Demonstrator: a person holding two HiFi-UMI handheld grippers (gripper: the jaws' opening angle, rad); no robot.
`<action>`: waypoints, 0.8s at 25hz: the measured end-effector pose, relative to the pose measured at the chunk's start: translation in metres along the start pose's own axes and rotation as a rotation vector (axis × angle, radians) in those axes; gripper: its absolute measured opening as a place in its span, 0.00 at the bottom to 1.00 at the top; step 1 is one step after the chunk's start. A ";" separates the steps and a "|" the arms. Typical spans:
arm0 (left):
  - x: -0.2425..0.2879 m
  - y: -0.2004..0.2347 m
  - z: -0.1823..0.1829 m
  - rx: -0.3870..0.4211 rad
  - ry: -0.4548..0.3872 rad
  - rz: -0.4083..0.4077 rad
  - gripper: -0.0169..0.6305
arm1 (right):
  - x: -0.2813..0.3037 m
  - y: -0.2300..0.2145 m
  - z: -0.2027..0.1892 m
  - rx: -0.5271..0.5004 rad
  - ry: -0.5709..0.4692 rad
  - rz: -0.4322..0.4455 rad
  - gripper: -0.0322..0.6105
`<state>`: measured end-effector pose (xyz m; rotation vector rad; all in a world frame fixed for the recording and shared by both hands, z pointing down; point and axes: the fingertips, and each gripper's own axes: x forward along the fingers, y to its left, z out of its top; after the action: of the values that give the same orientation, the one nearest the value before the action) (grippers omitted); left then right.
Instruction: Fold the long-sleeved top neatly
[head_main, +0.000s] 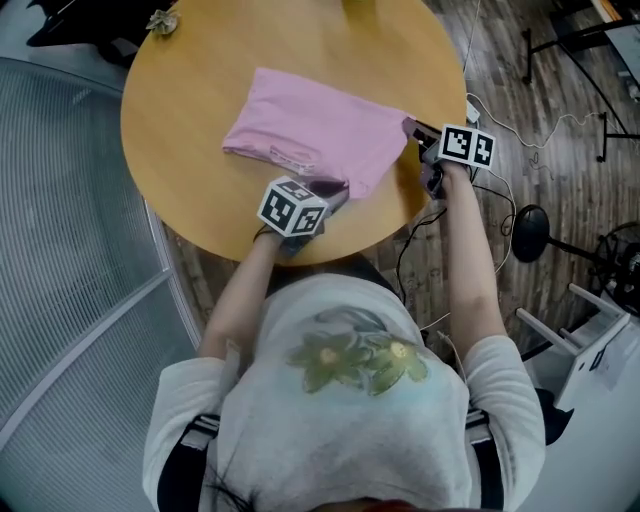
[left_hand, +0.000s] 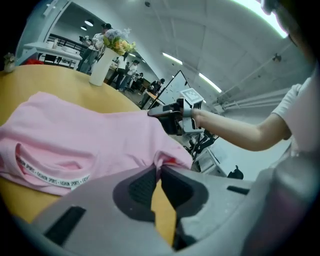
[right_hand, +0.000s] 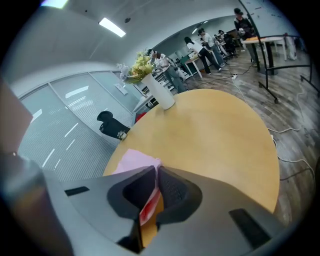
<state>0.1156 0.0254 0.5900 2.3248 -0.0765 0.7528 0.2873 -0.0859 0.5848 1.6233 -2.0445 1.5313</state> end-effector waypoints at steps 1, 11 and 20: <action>-0.005 0.001 0.003 -0.012 -0.016 -0.009 0.08 | -0.001 0.007 0.005 0.012 -0.012 0.000 0.11; -0.088 0.045 0.048 -0.289 -0.304 -0.046 0.08 | 0.029 0.102 0.064 0.024 -0.122 0.035 0.11; -0.156 0.062 0.051 -0.415 -0.475 -0.006 0.08 | 0.067 0.185 0.086 -0.010 -0.152 0.120 0.11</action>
<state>-0.0039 -0.0766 0.5128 2.0489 -0.3972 0.1437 0.1544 -0.2095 0.4696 1.6908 -2.2623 1.4722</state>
